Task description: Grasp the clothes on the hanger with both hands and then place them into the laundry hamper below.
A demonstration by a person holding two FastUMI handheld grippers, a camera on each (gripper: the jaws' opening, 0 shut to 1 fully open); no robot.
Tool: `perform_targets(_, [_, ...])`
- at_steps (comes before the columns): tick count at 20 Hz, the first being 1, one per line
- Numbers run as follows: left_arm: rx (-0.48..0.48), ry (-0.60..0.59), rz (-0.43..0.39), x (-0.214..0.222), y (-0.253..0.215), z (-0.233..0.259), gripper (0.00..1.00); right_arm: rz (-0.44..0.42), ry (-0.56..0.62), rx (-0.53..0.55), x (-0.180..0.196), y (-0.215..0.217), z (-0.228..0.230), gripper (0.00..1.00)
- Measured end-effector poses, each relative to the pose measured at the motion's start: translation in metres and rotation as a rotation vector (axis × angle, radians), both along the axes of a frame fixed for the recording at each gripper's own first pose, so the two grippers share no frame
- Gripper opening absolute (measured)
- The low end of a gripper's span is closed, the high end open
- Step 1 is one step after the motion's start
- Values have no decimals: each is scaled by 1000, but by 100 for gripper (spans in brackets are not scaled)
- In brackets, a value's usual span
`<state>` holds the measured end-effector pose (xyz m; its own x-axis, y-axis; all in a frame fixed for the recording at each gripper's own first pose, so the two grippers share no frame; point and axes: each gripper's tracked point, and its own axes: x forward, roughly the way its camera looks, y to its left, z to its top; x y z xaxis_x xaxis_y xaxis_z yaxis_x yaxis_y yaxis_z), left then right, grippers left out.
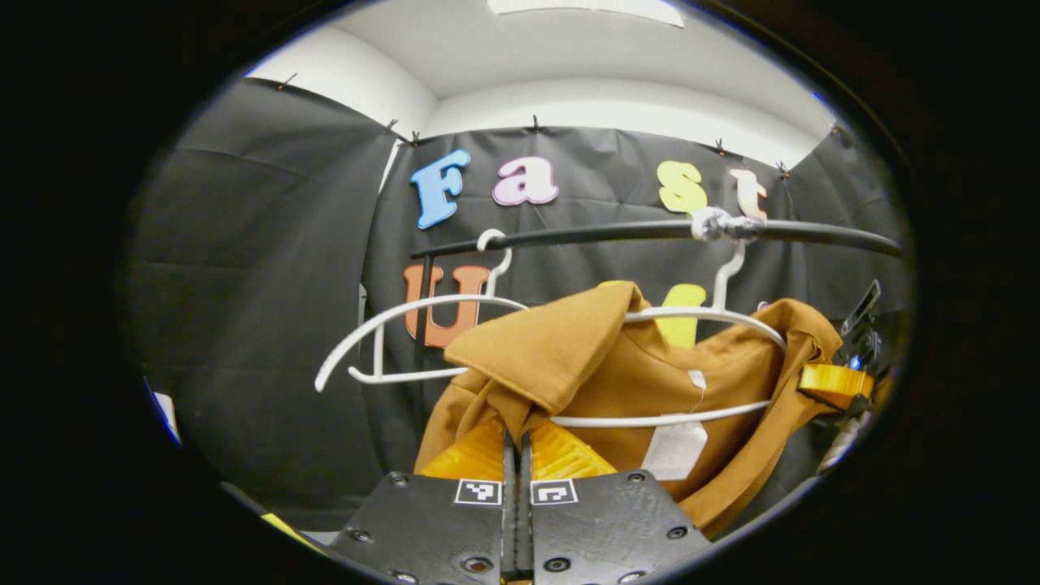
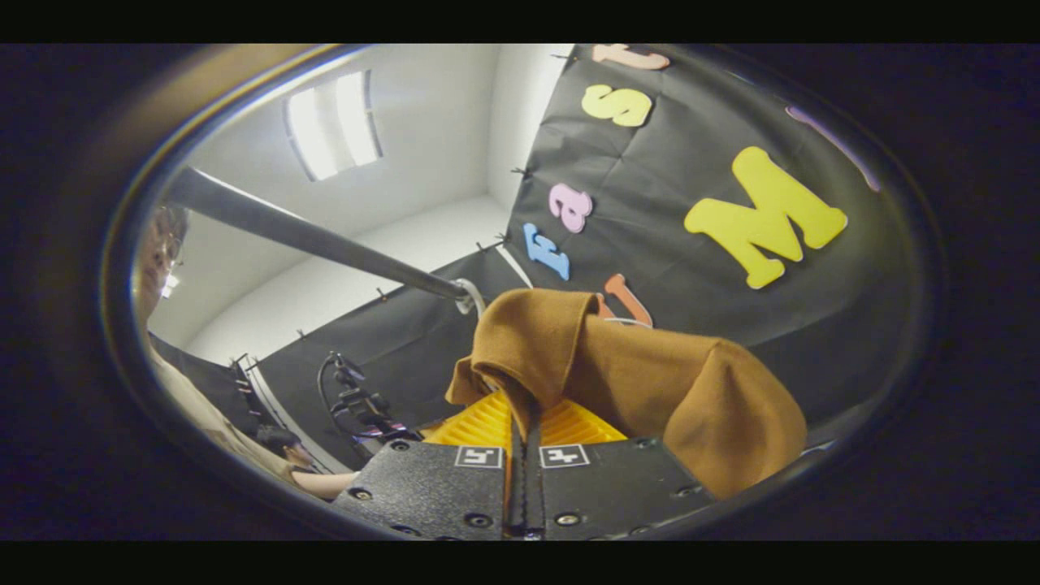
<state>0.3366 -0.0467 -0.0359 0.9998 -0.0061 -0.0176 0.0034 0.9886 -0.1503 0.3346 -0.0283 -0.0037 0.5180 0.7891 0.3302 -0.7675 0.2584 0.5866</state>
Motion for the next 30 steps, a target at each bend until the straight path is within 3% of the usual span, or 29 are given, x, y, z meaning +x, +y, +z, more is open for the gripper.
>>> perform_targets(6, [-47, -7, -7, 5, 16, 11, 0, -41, 70, 181, 18, -41, 17, 3])
perform_targets(10, [-48, -5, 10, 11, 28, 19, 3, -152, 103, 246, 35, -81, 22, 2])
perform_targets(13, [-63, 8, 22, 20, 39, 19, 0, -253, 108, 219, 50, -96, 20, 2])
perform_targets(14, [-76, 16, 10, 23, 37, 15, 3, -259, 110, 210, 51, -95, 19, 2])
perform_targets(16, [-69, 40, 1, 26, 32, 2, 0, -247, 107, 223, 48, -94, 23, 3])
perform_targets(19, [-127, 70, -16, 30, 26, -10, 3, -302, 118, 242, 62, -112, 24, 3])
perform_targets(20, [-133, 73, -17, 32, 26, -10, 0, -332, 125, 240, 67, -119, 22, 2])
perform_targets(23, [-130, 90, -33, 40, 23, -12, 3, -426, 119, 170, 84, -128, 13, 4])
perform_targets(25, [-135, 104, -42, 42, 23, -15, 0, -481, 109, 123, 92, -133, 11, 2])
perform_targets(26, [-143, 105, -47, 43, 24, -16, 3, -500, 108, 91, 97, -133, 7, 2])
perform_targets(30, [-188, 127, -70, 48, 23, -23, 0, -525, 149, 40, 115, -134, -7, 4])
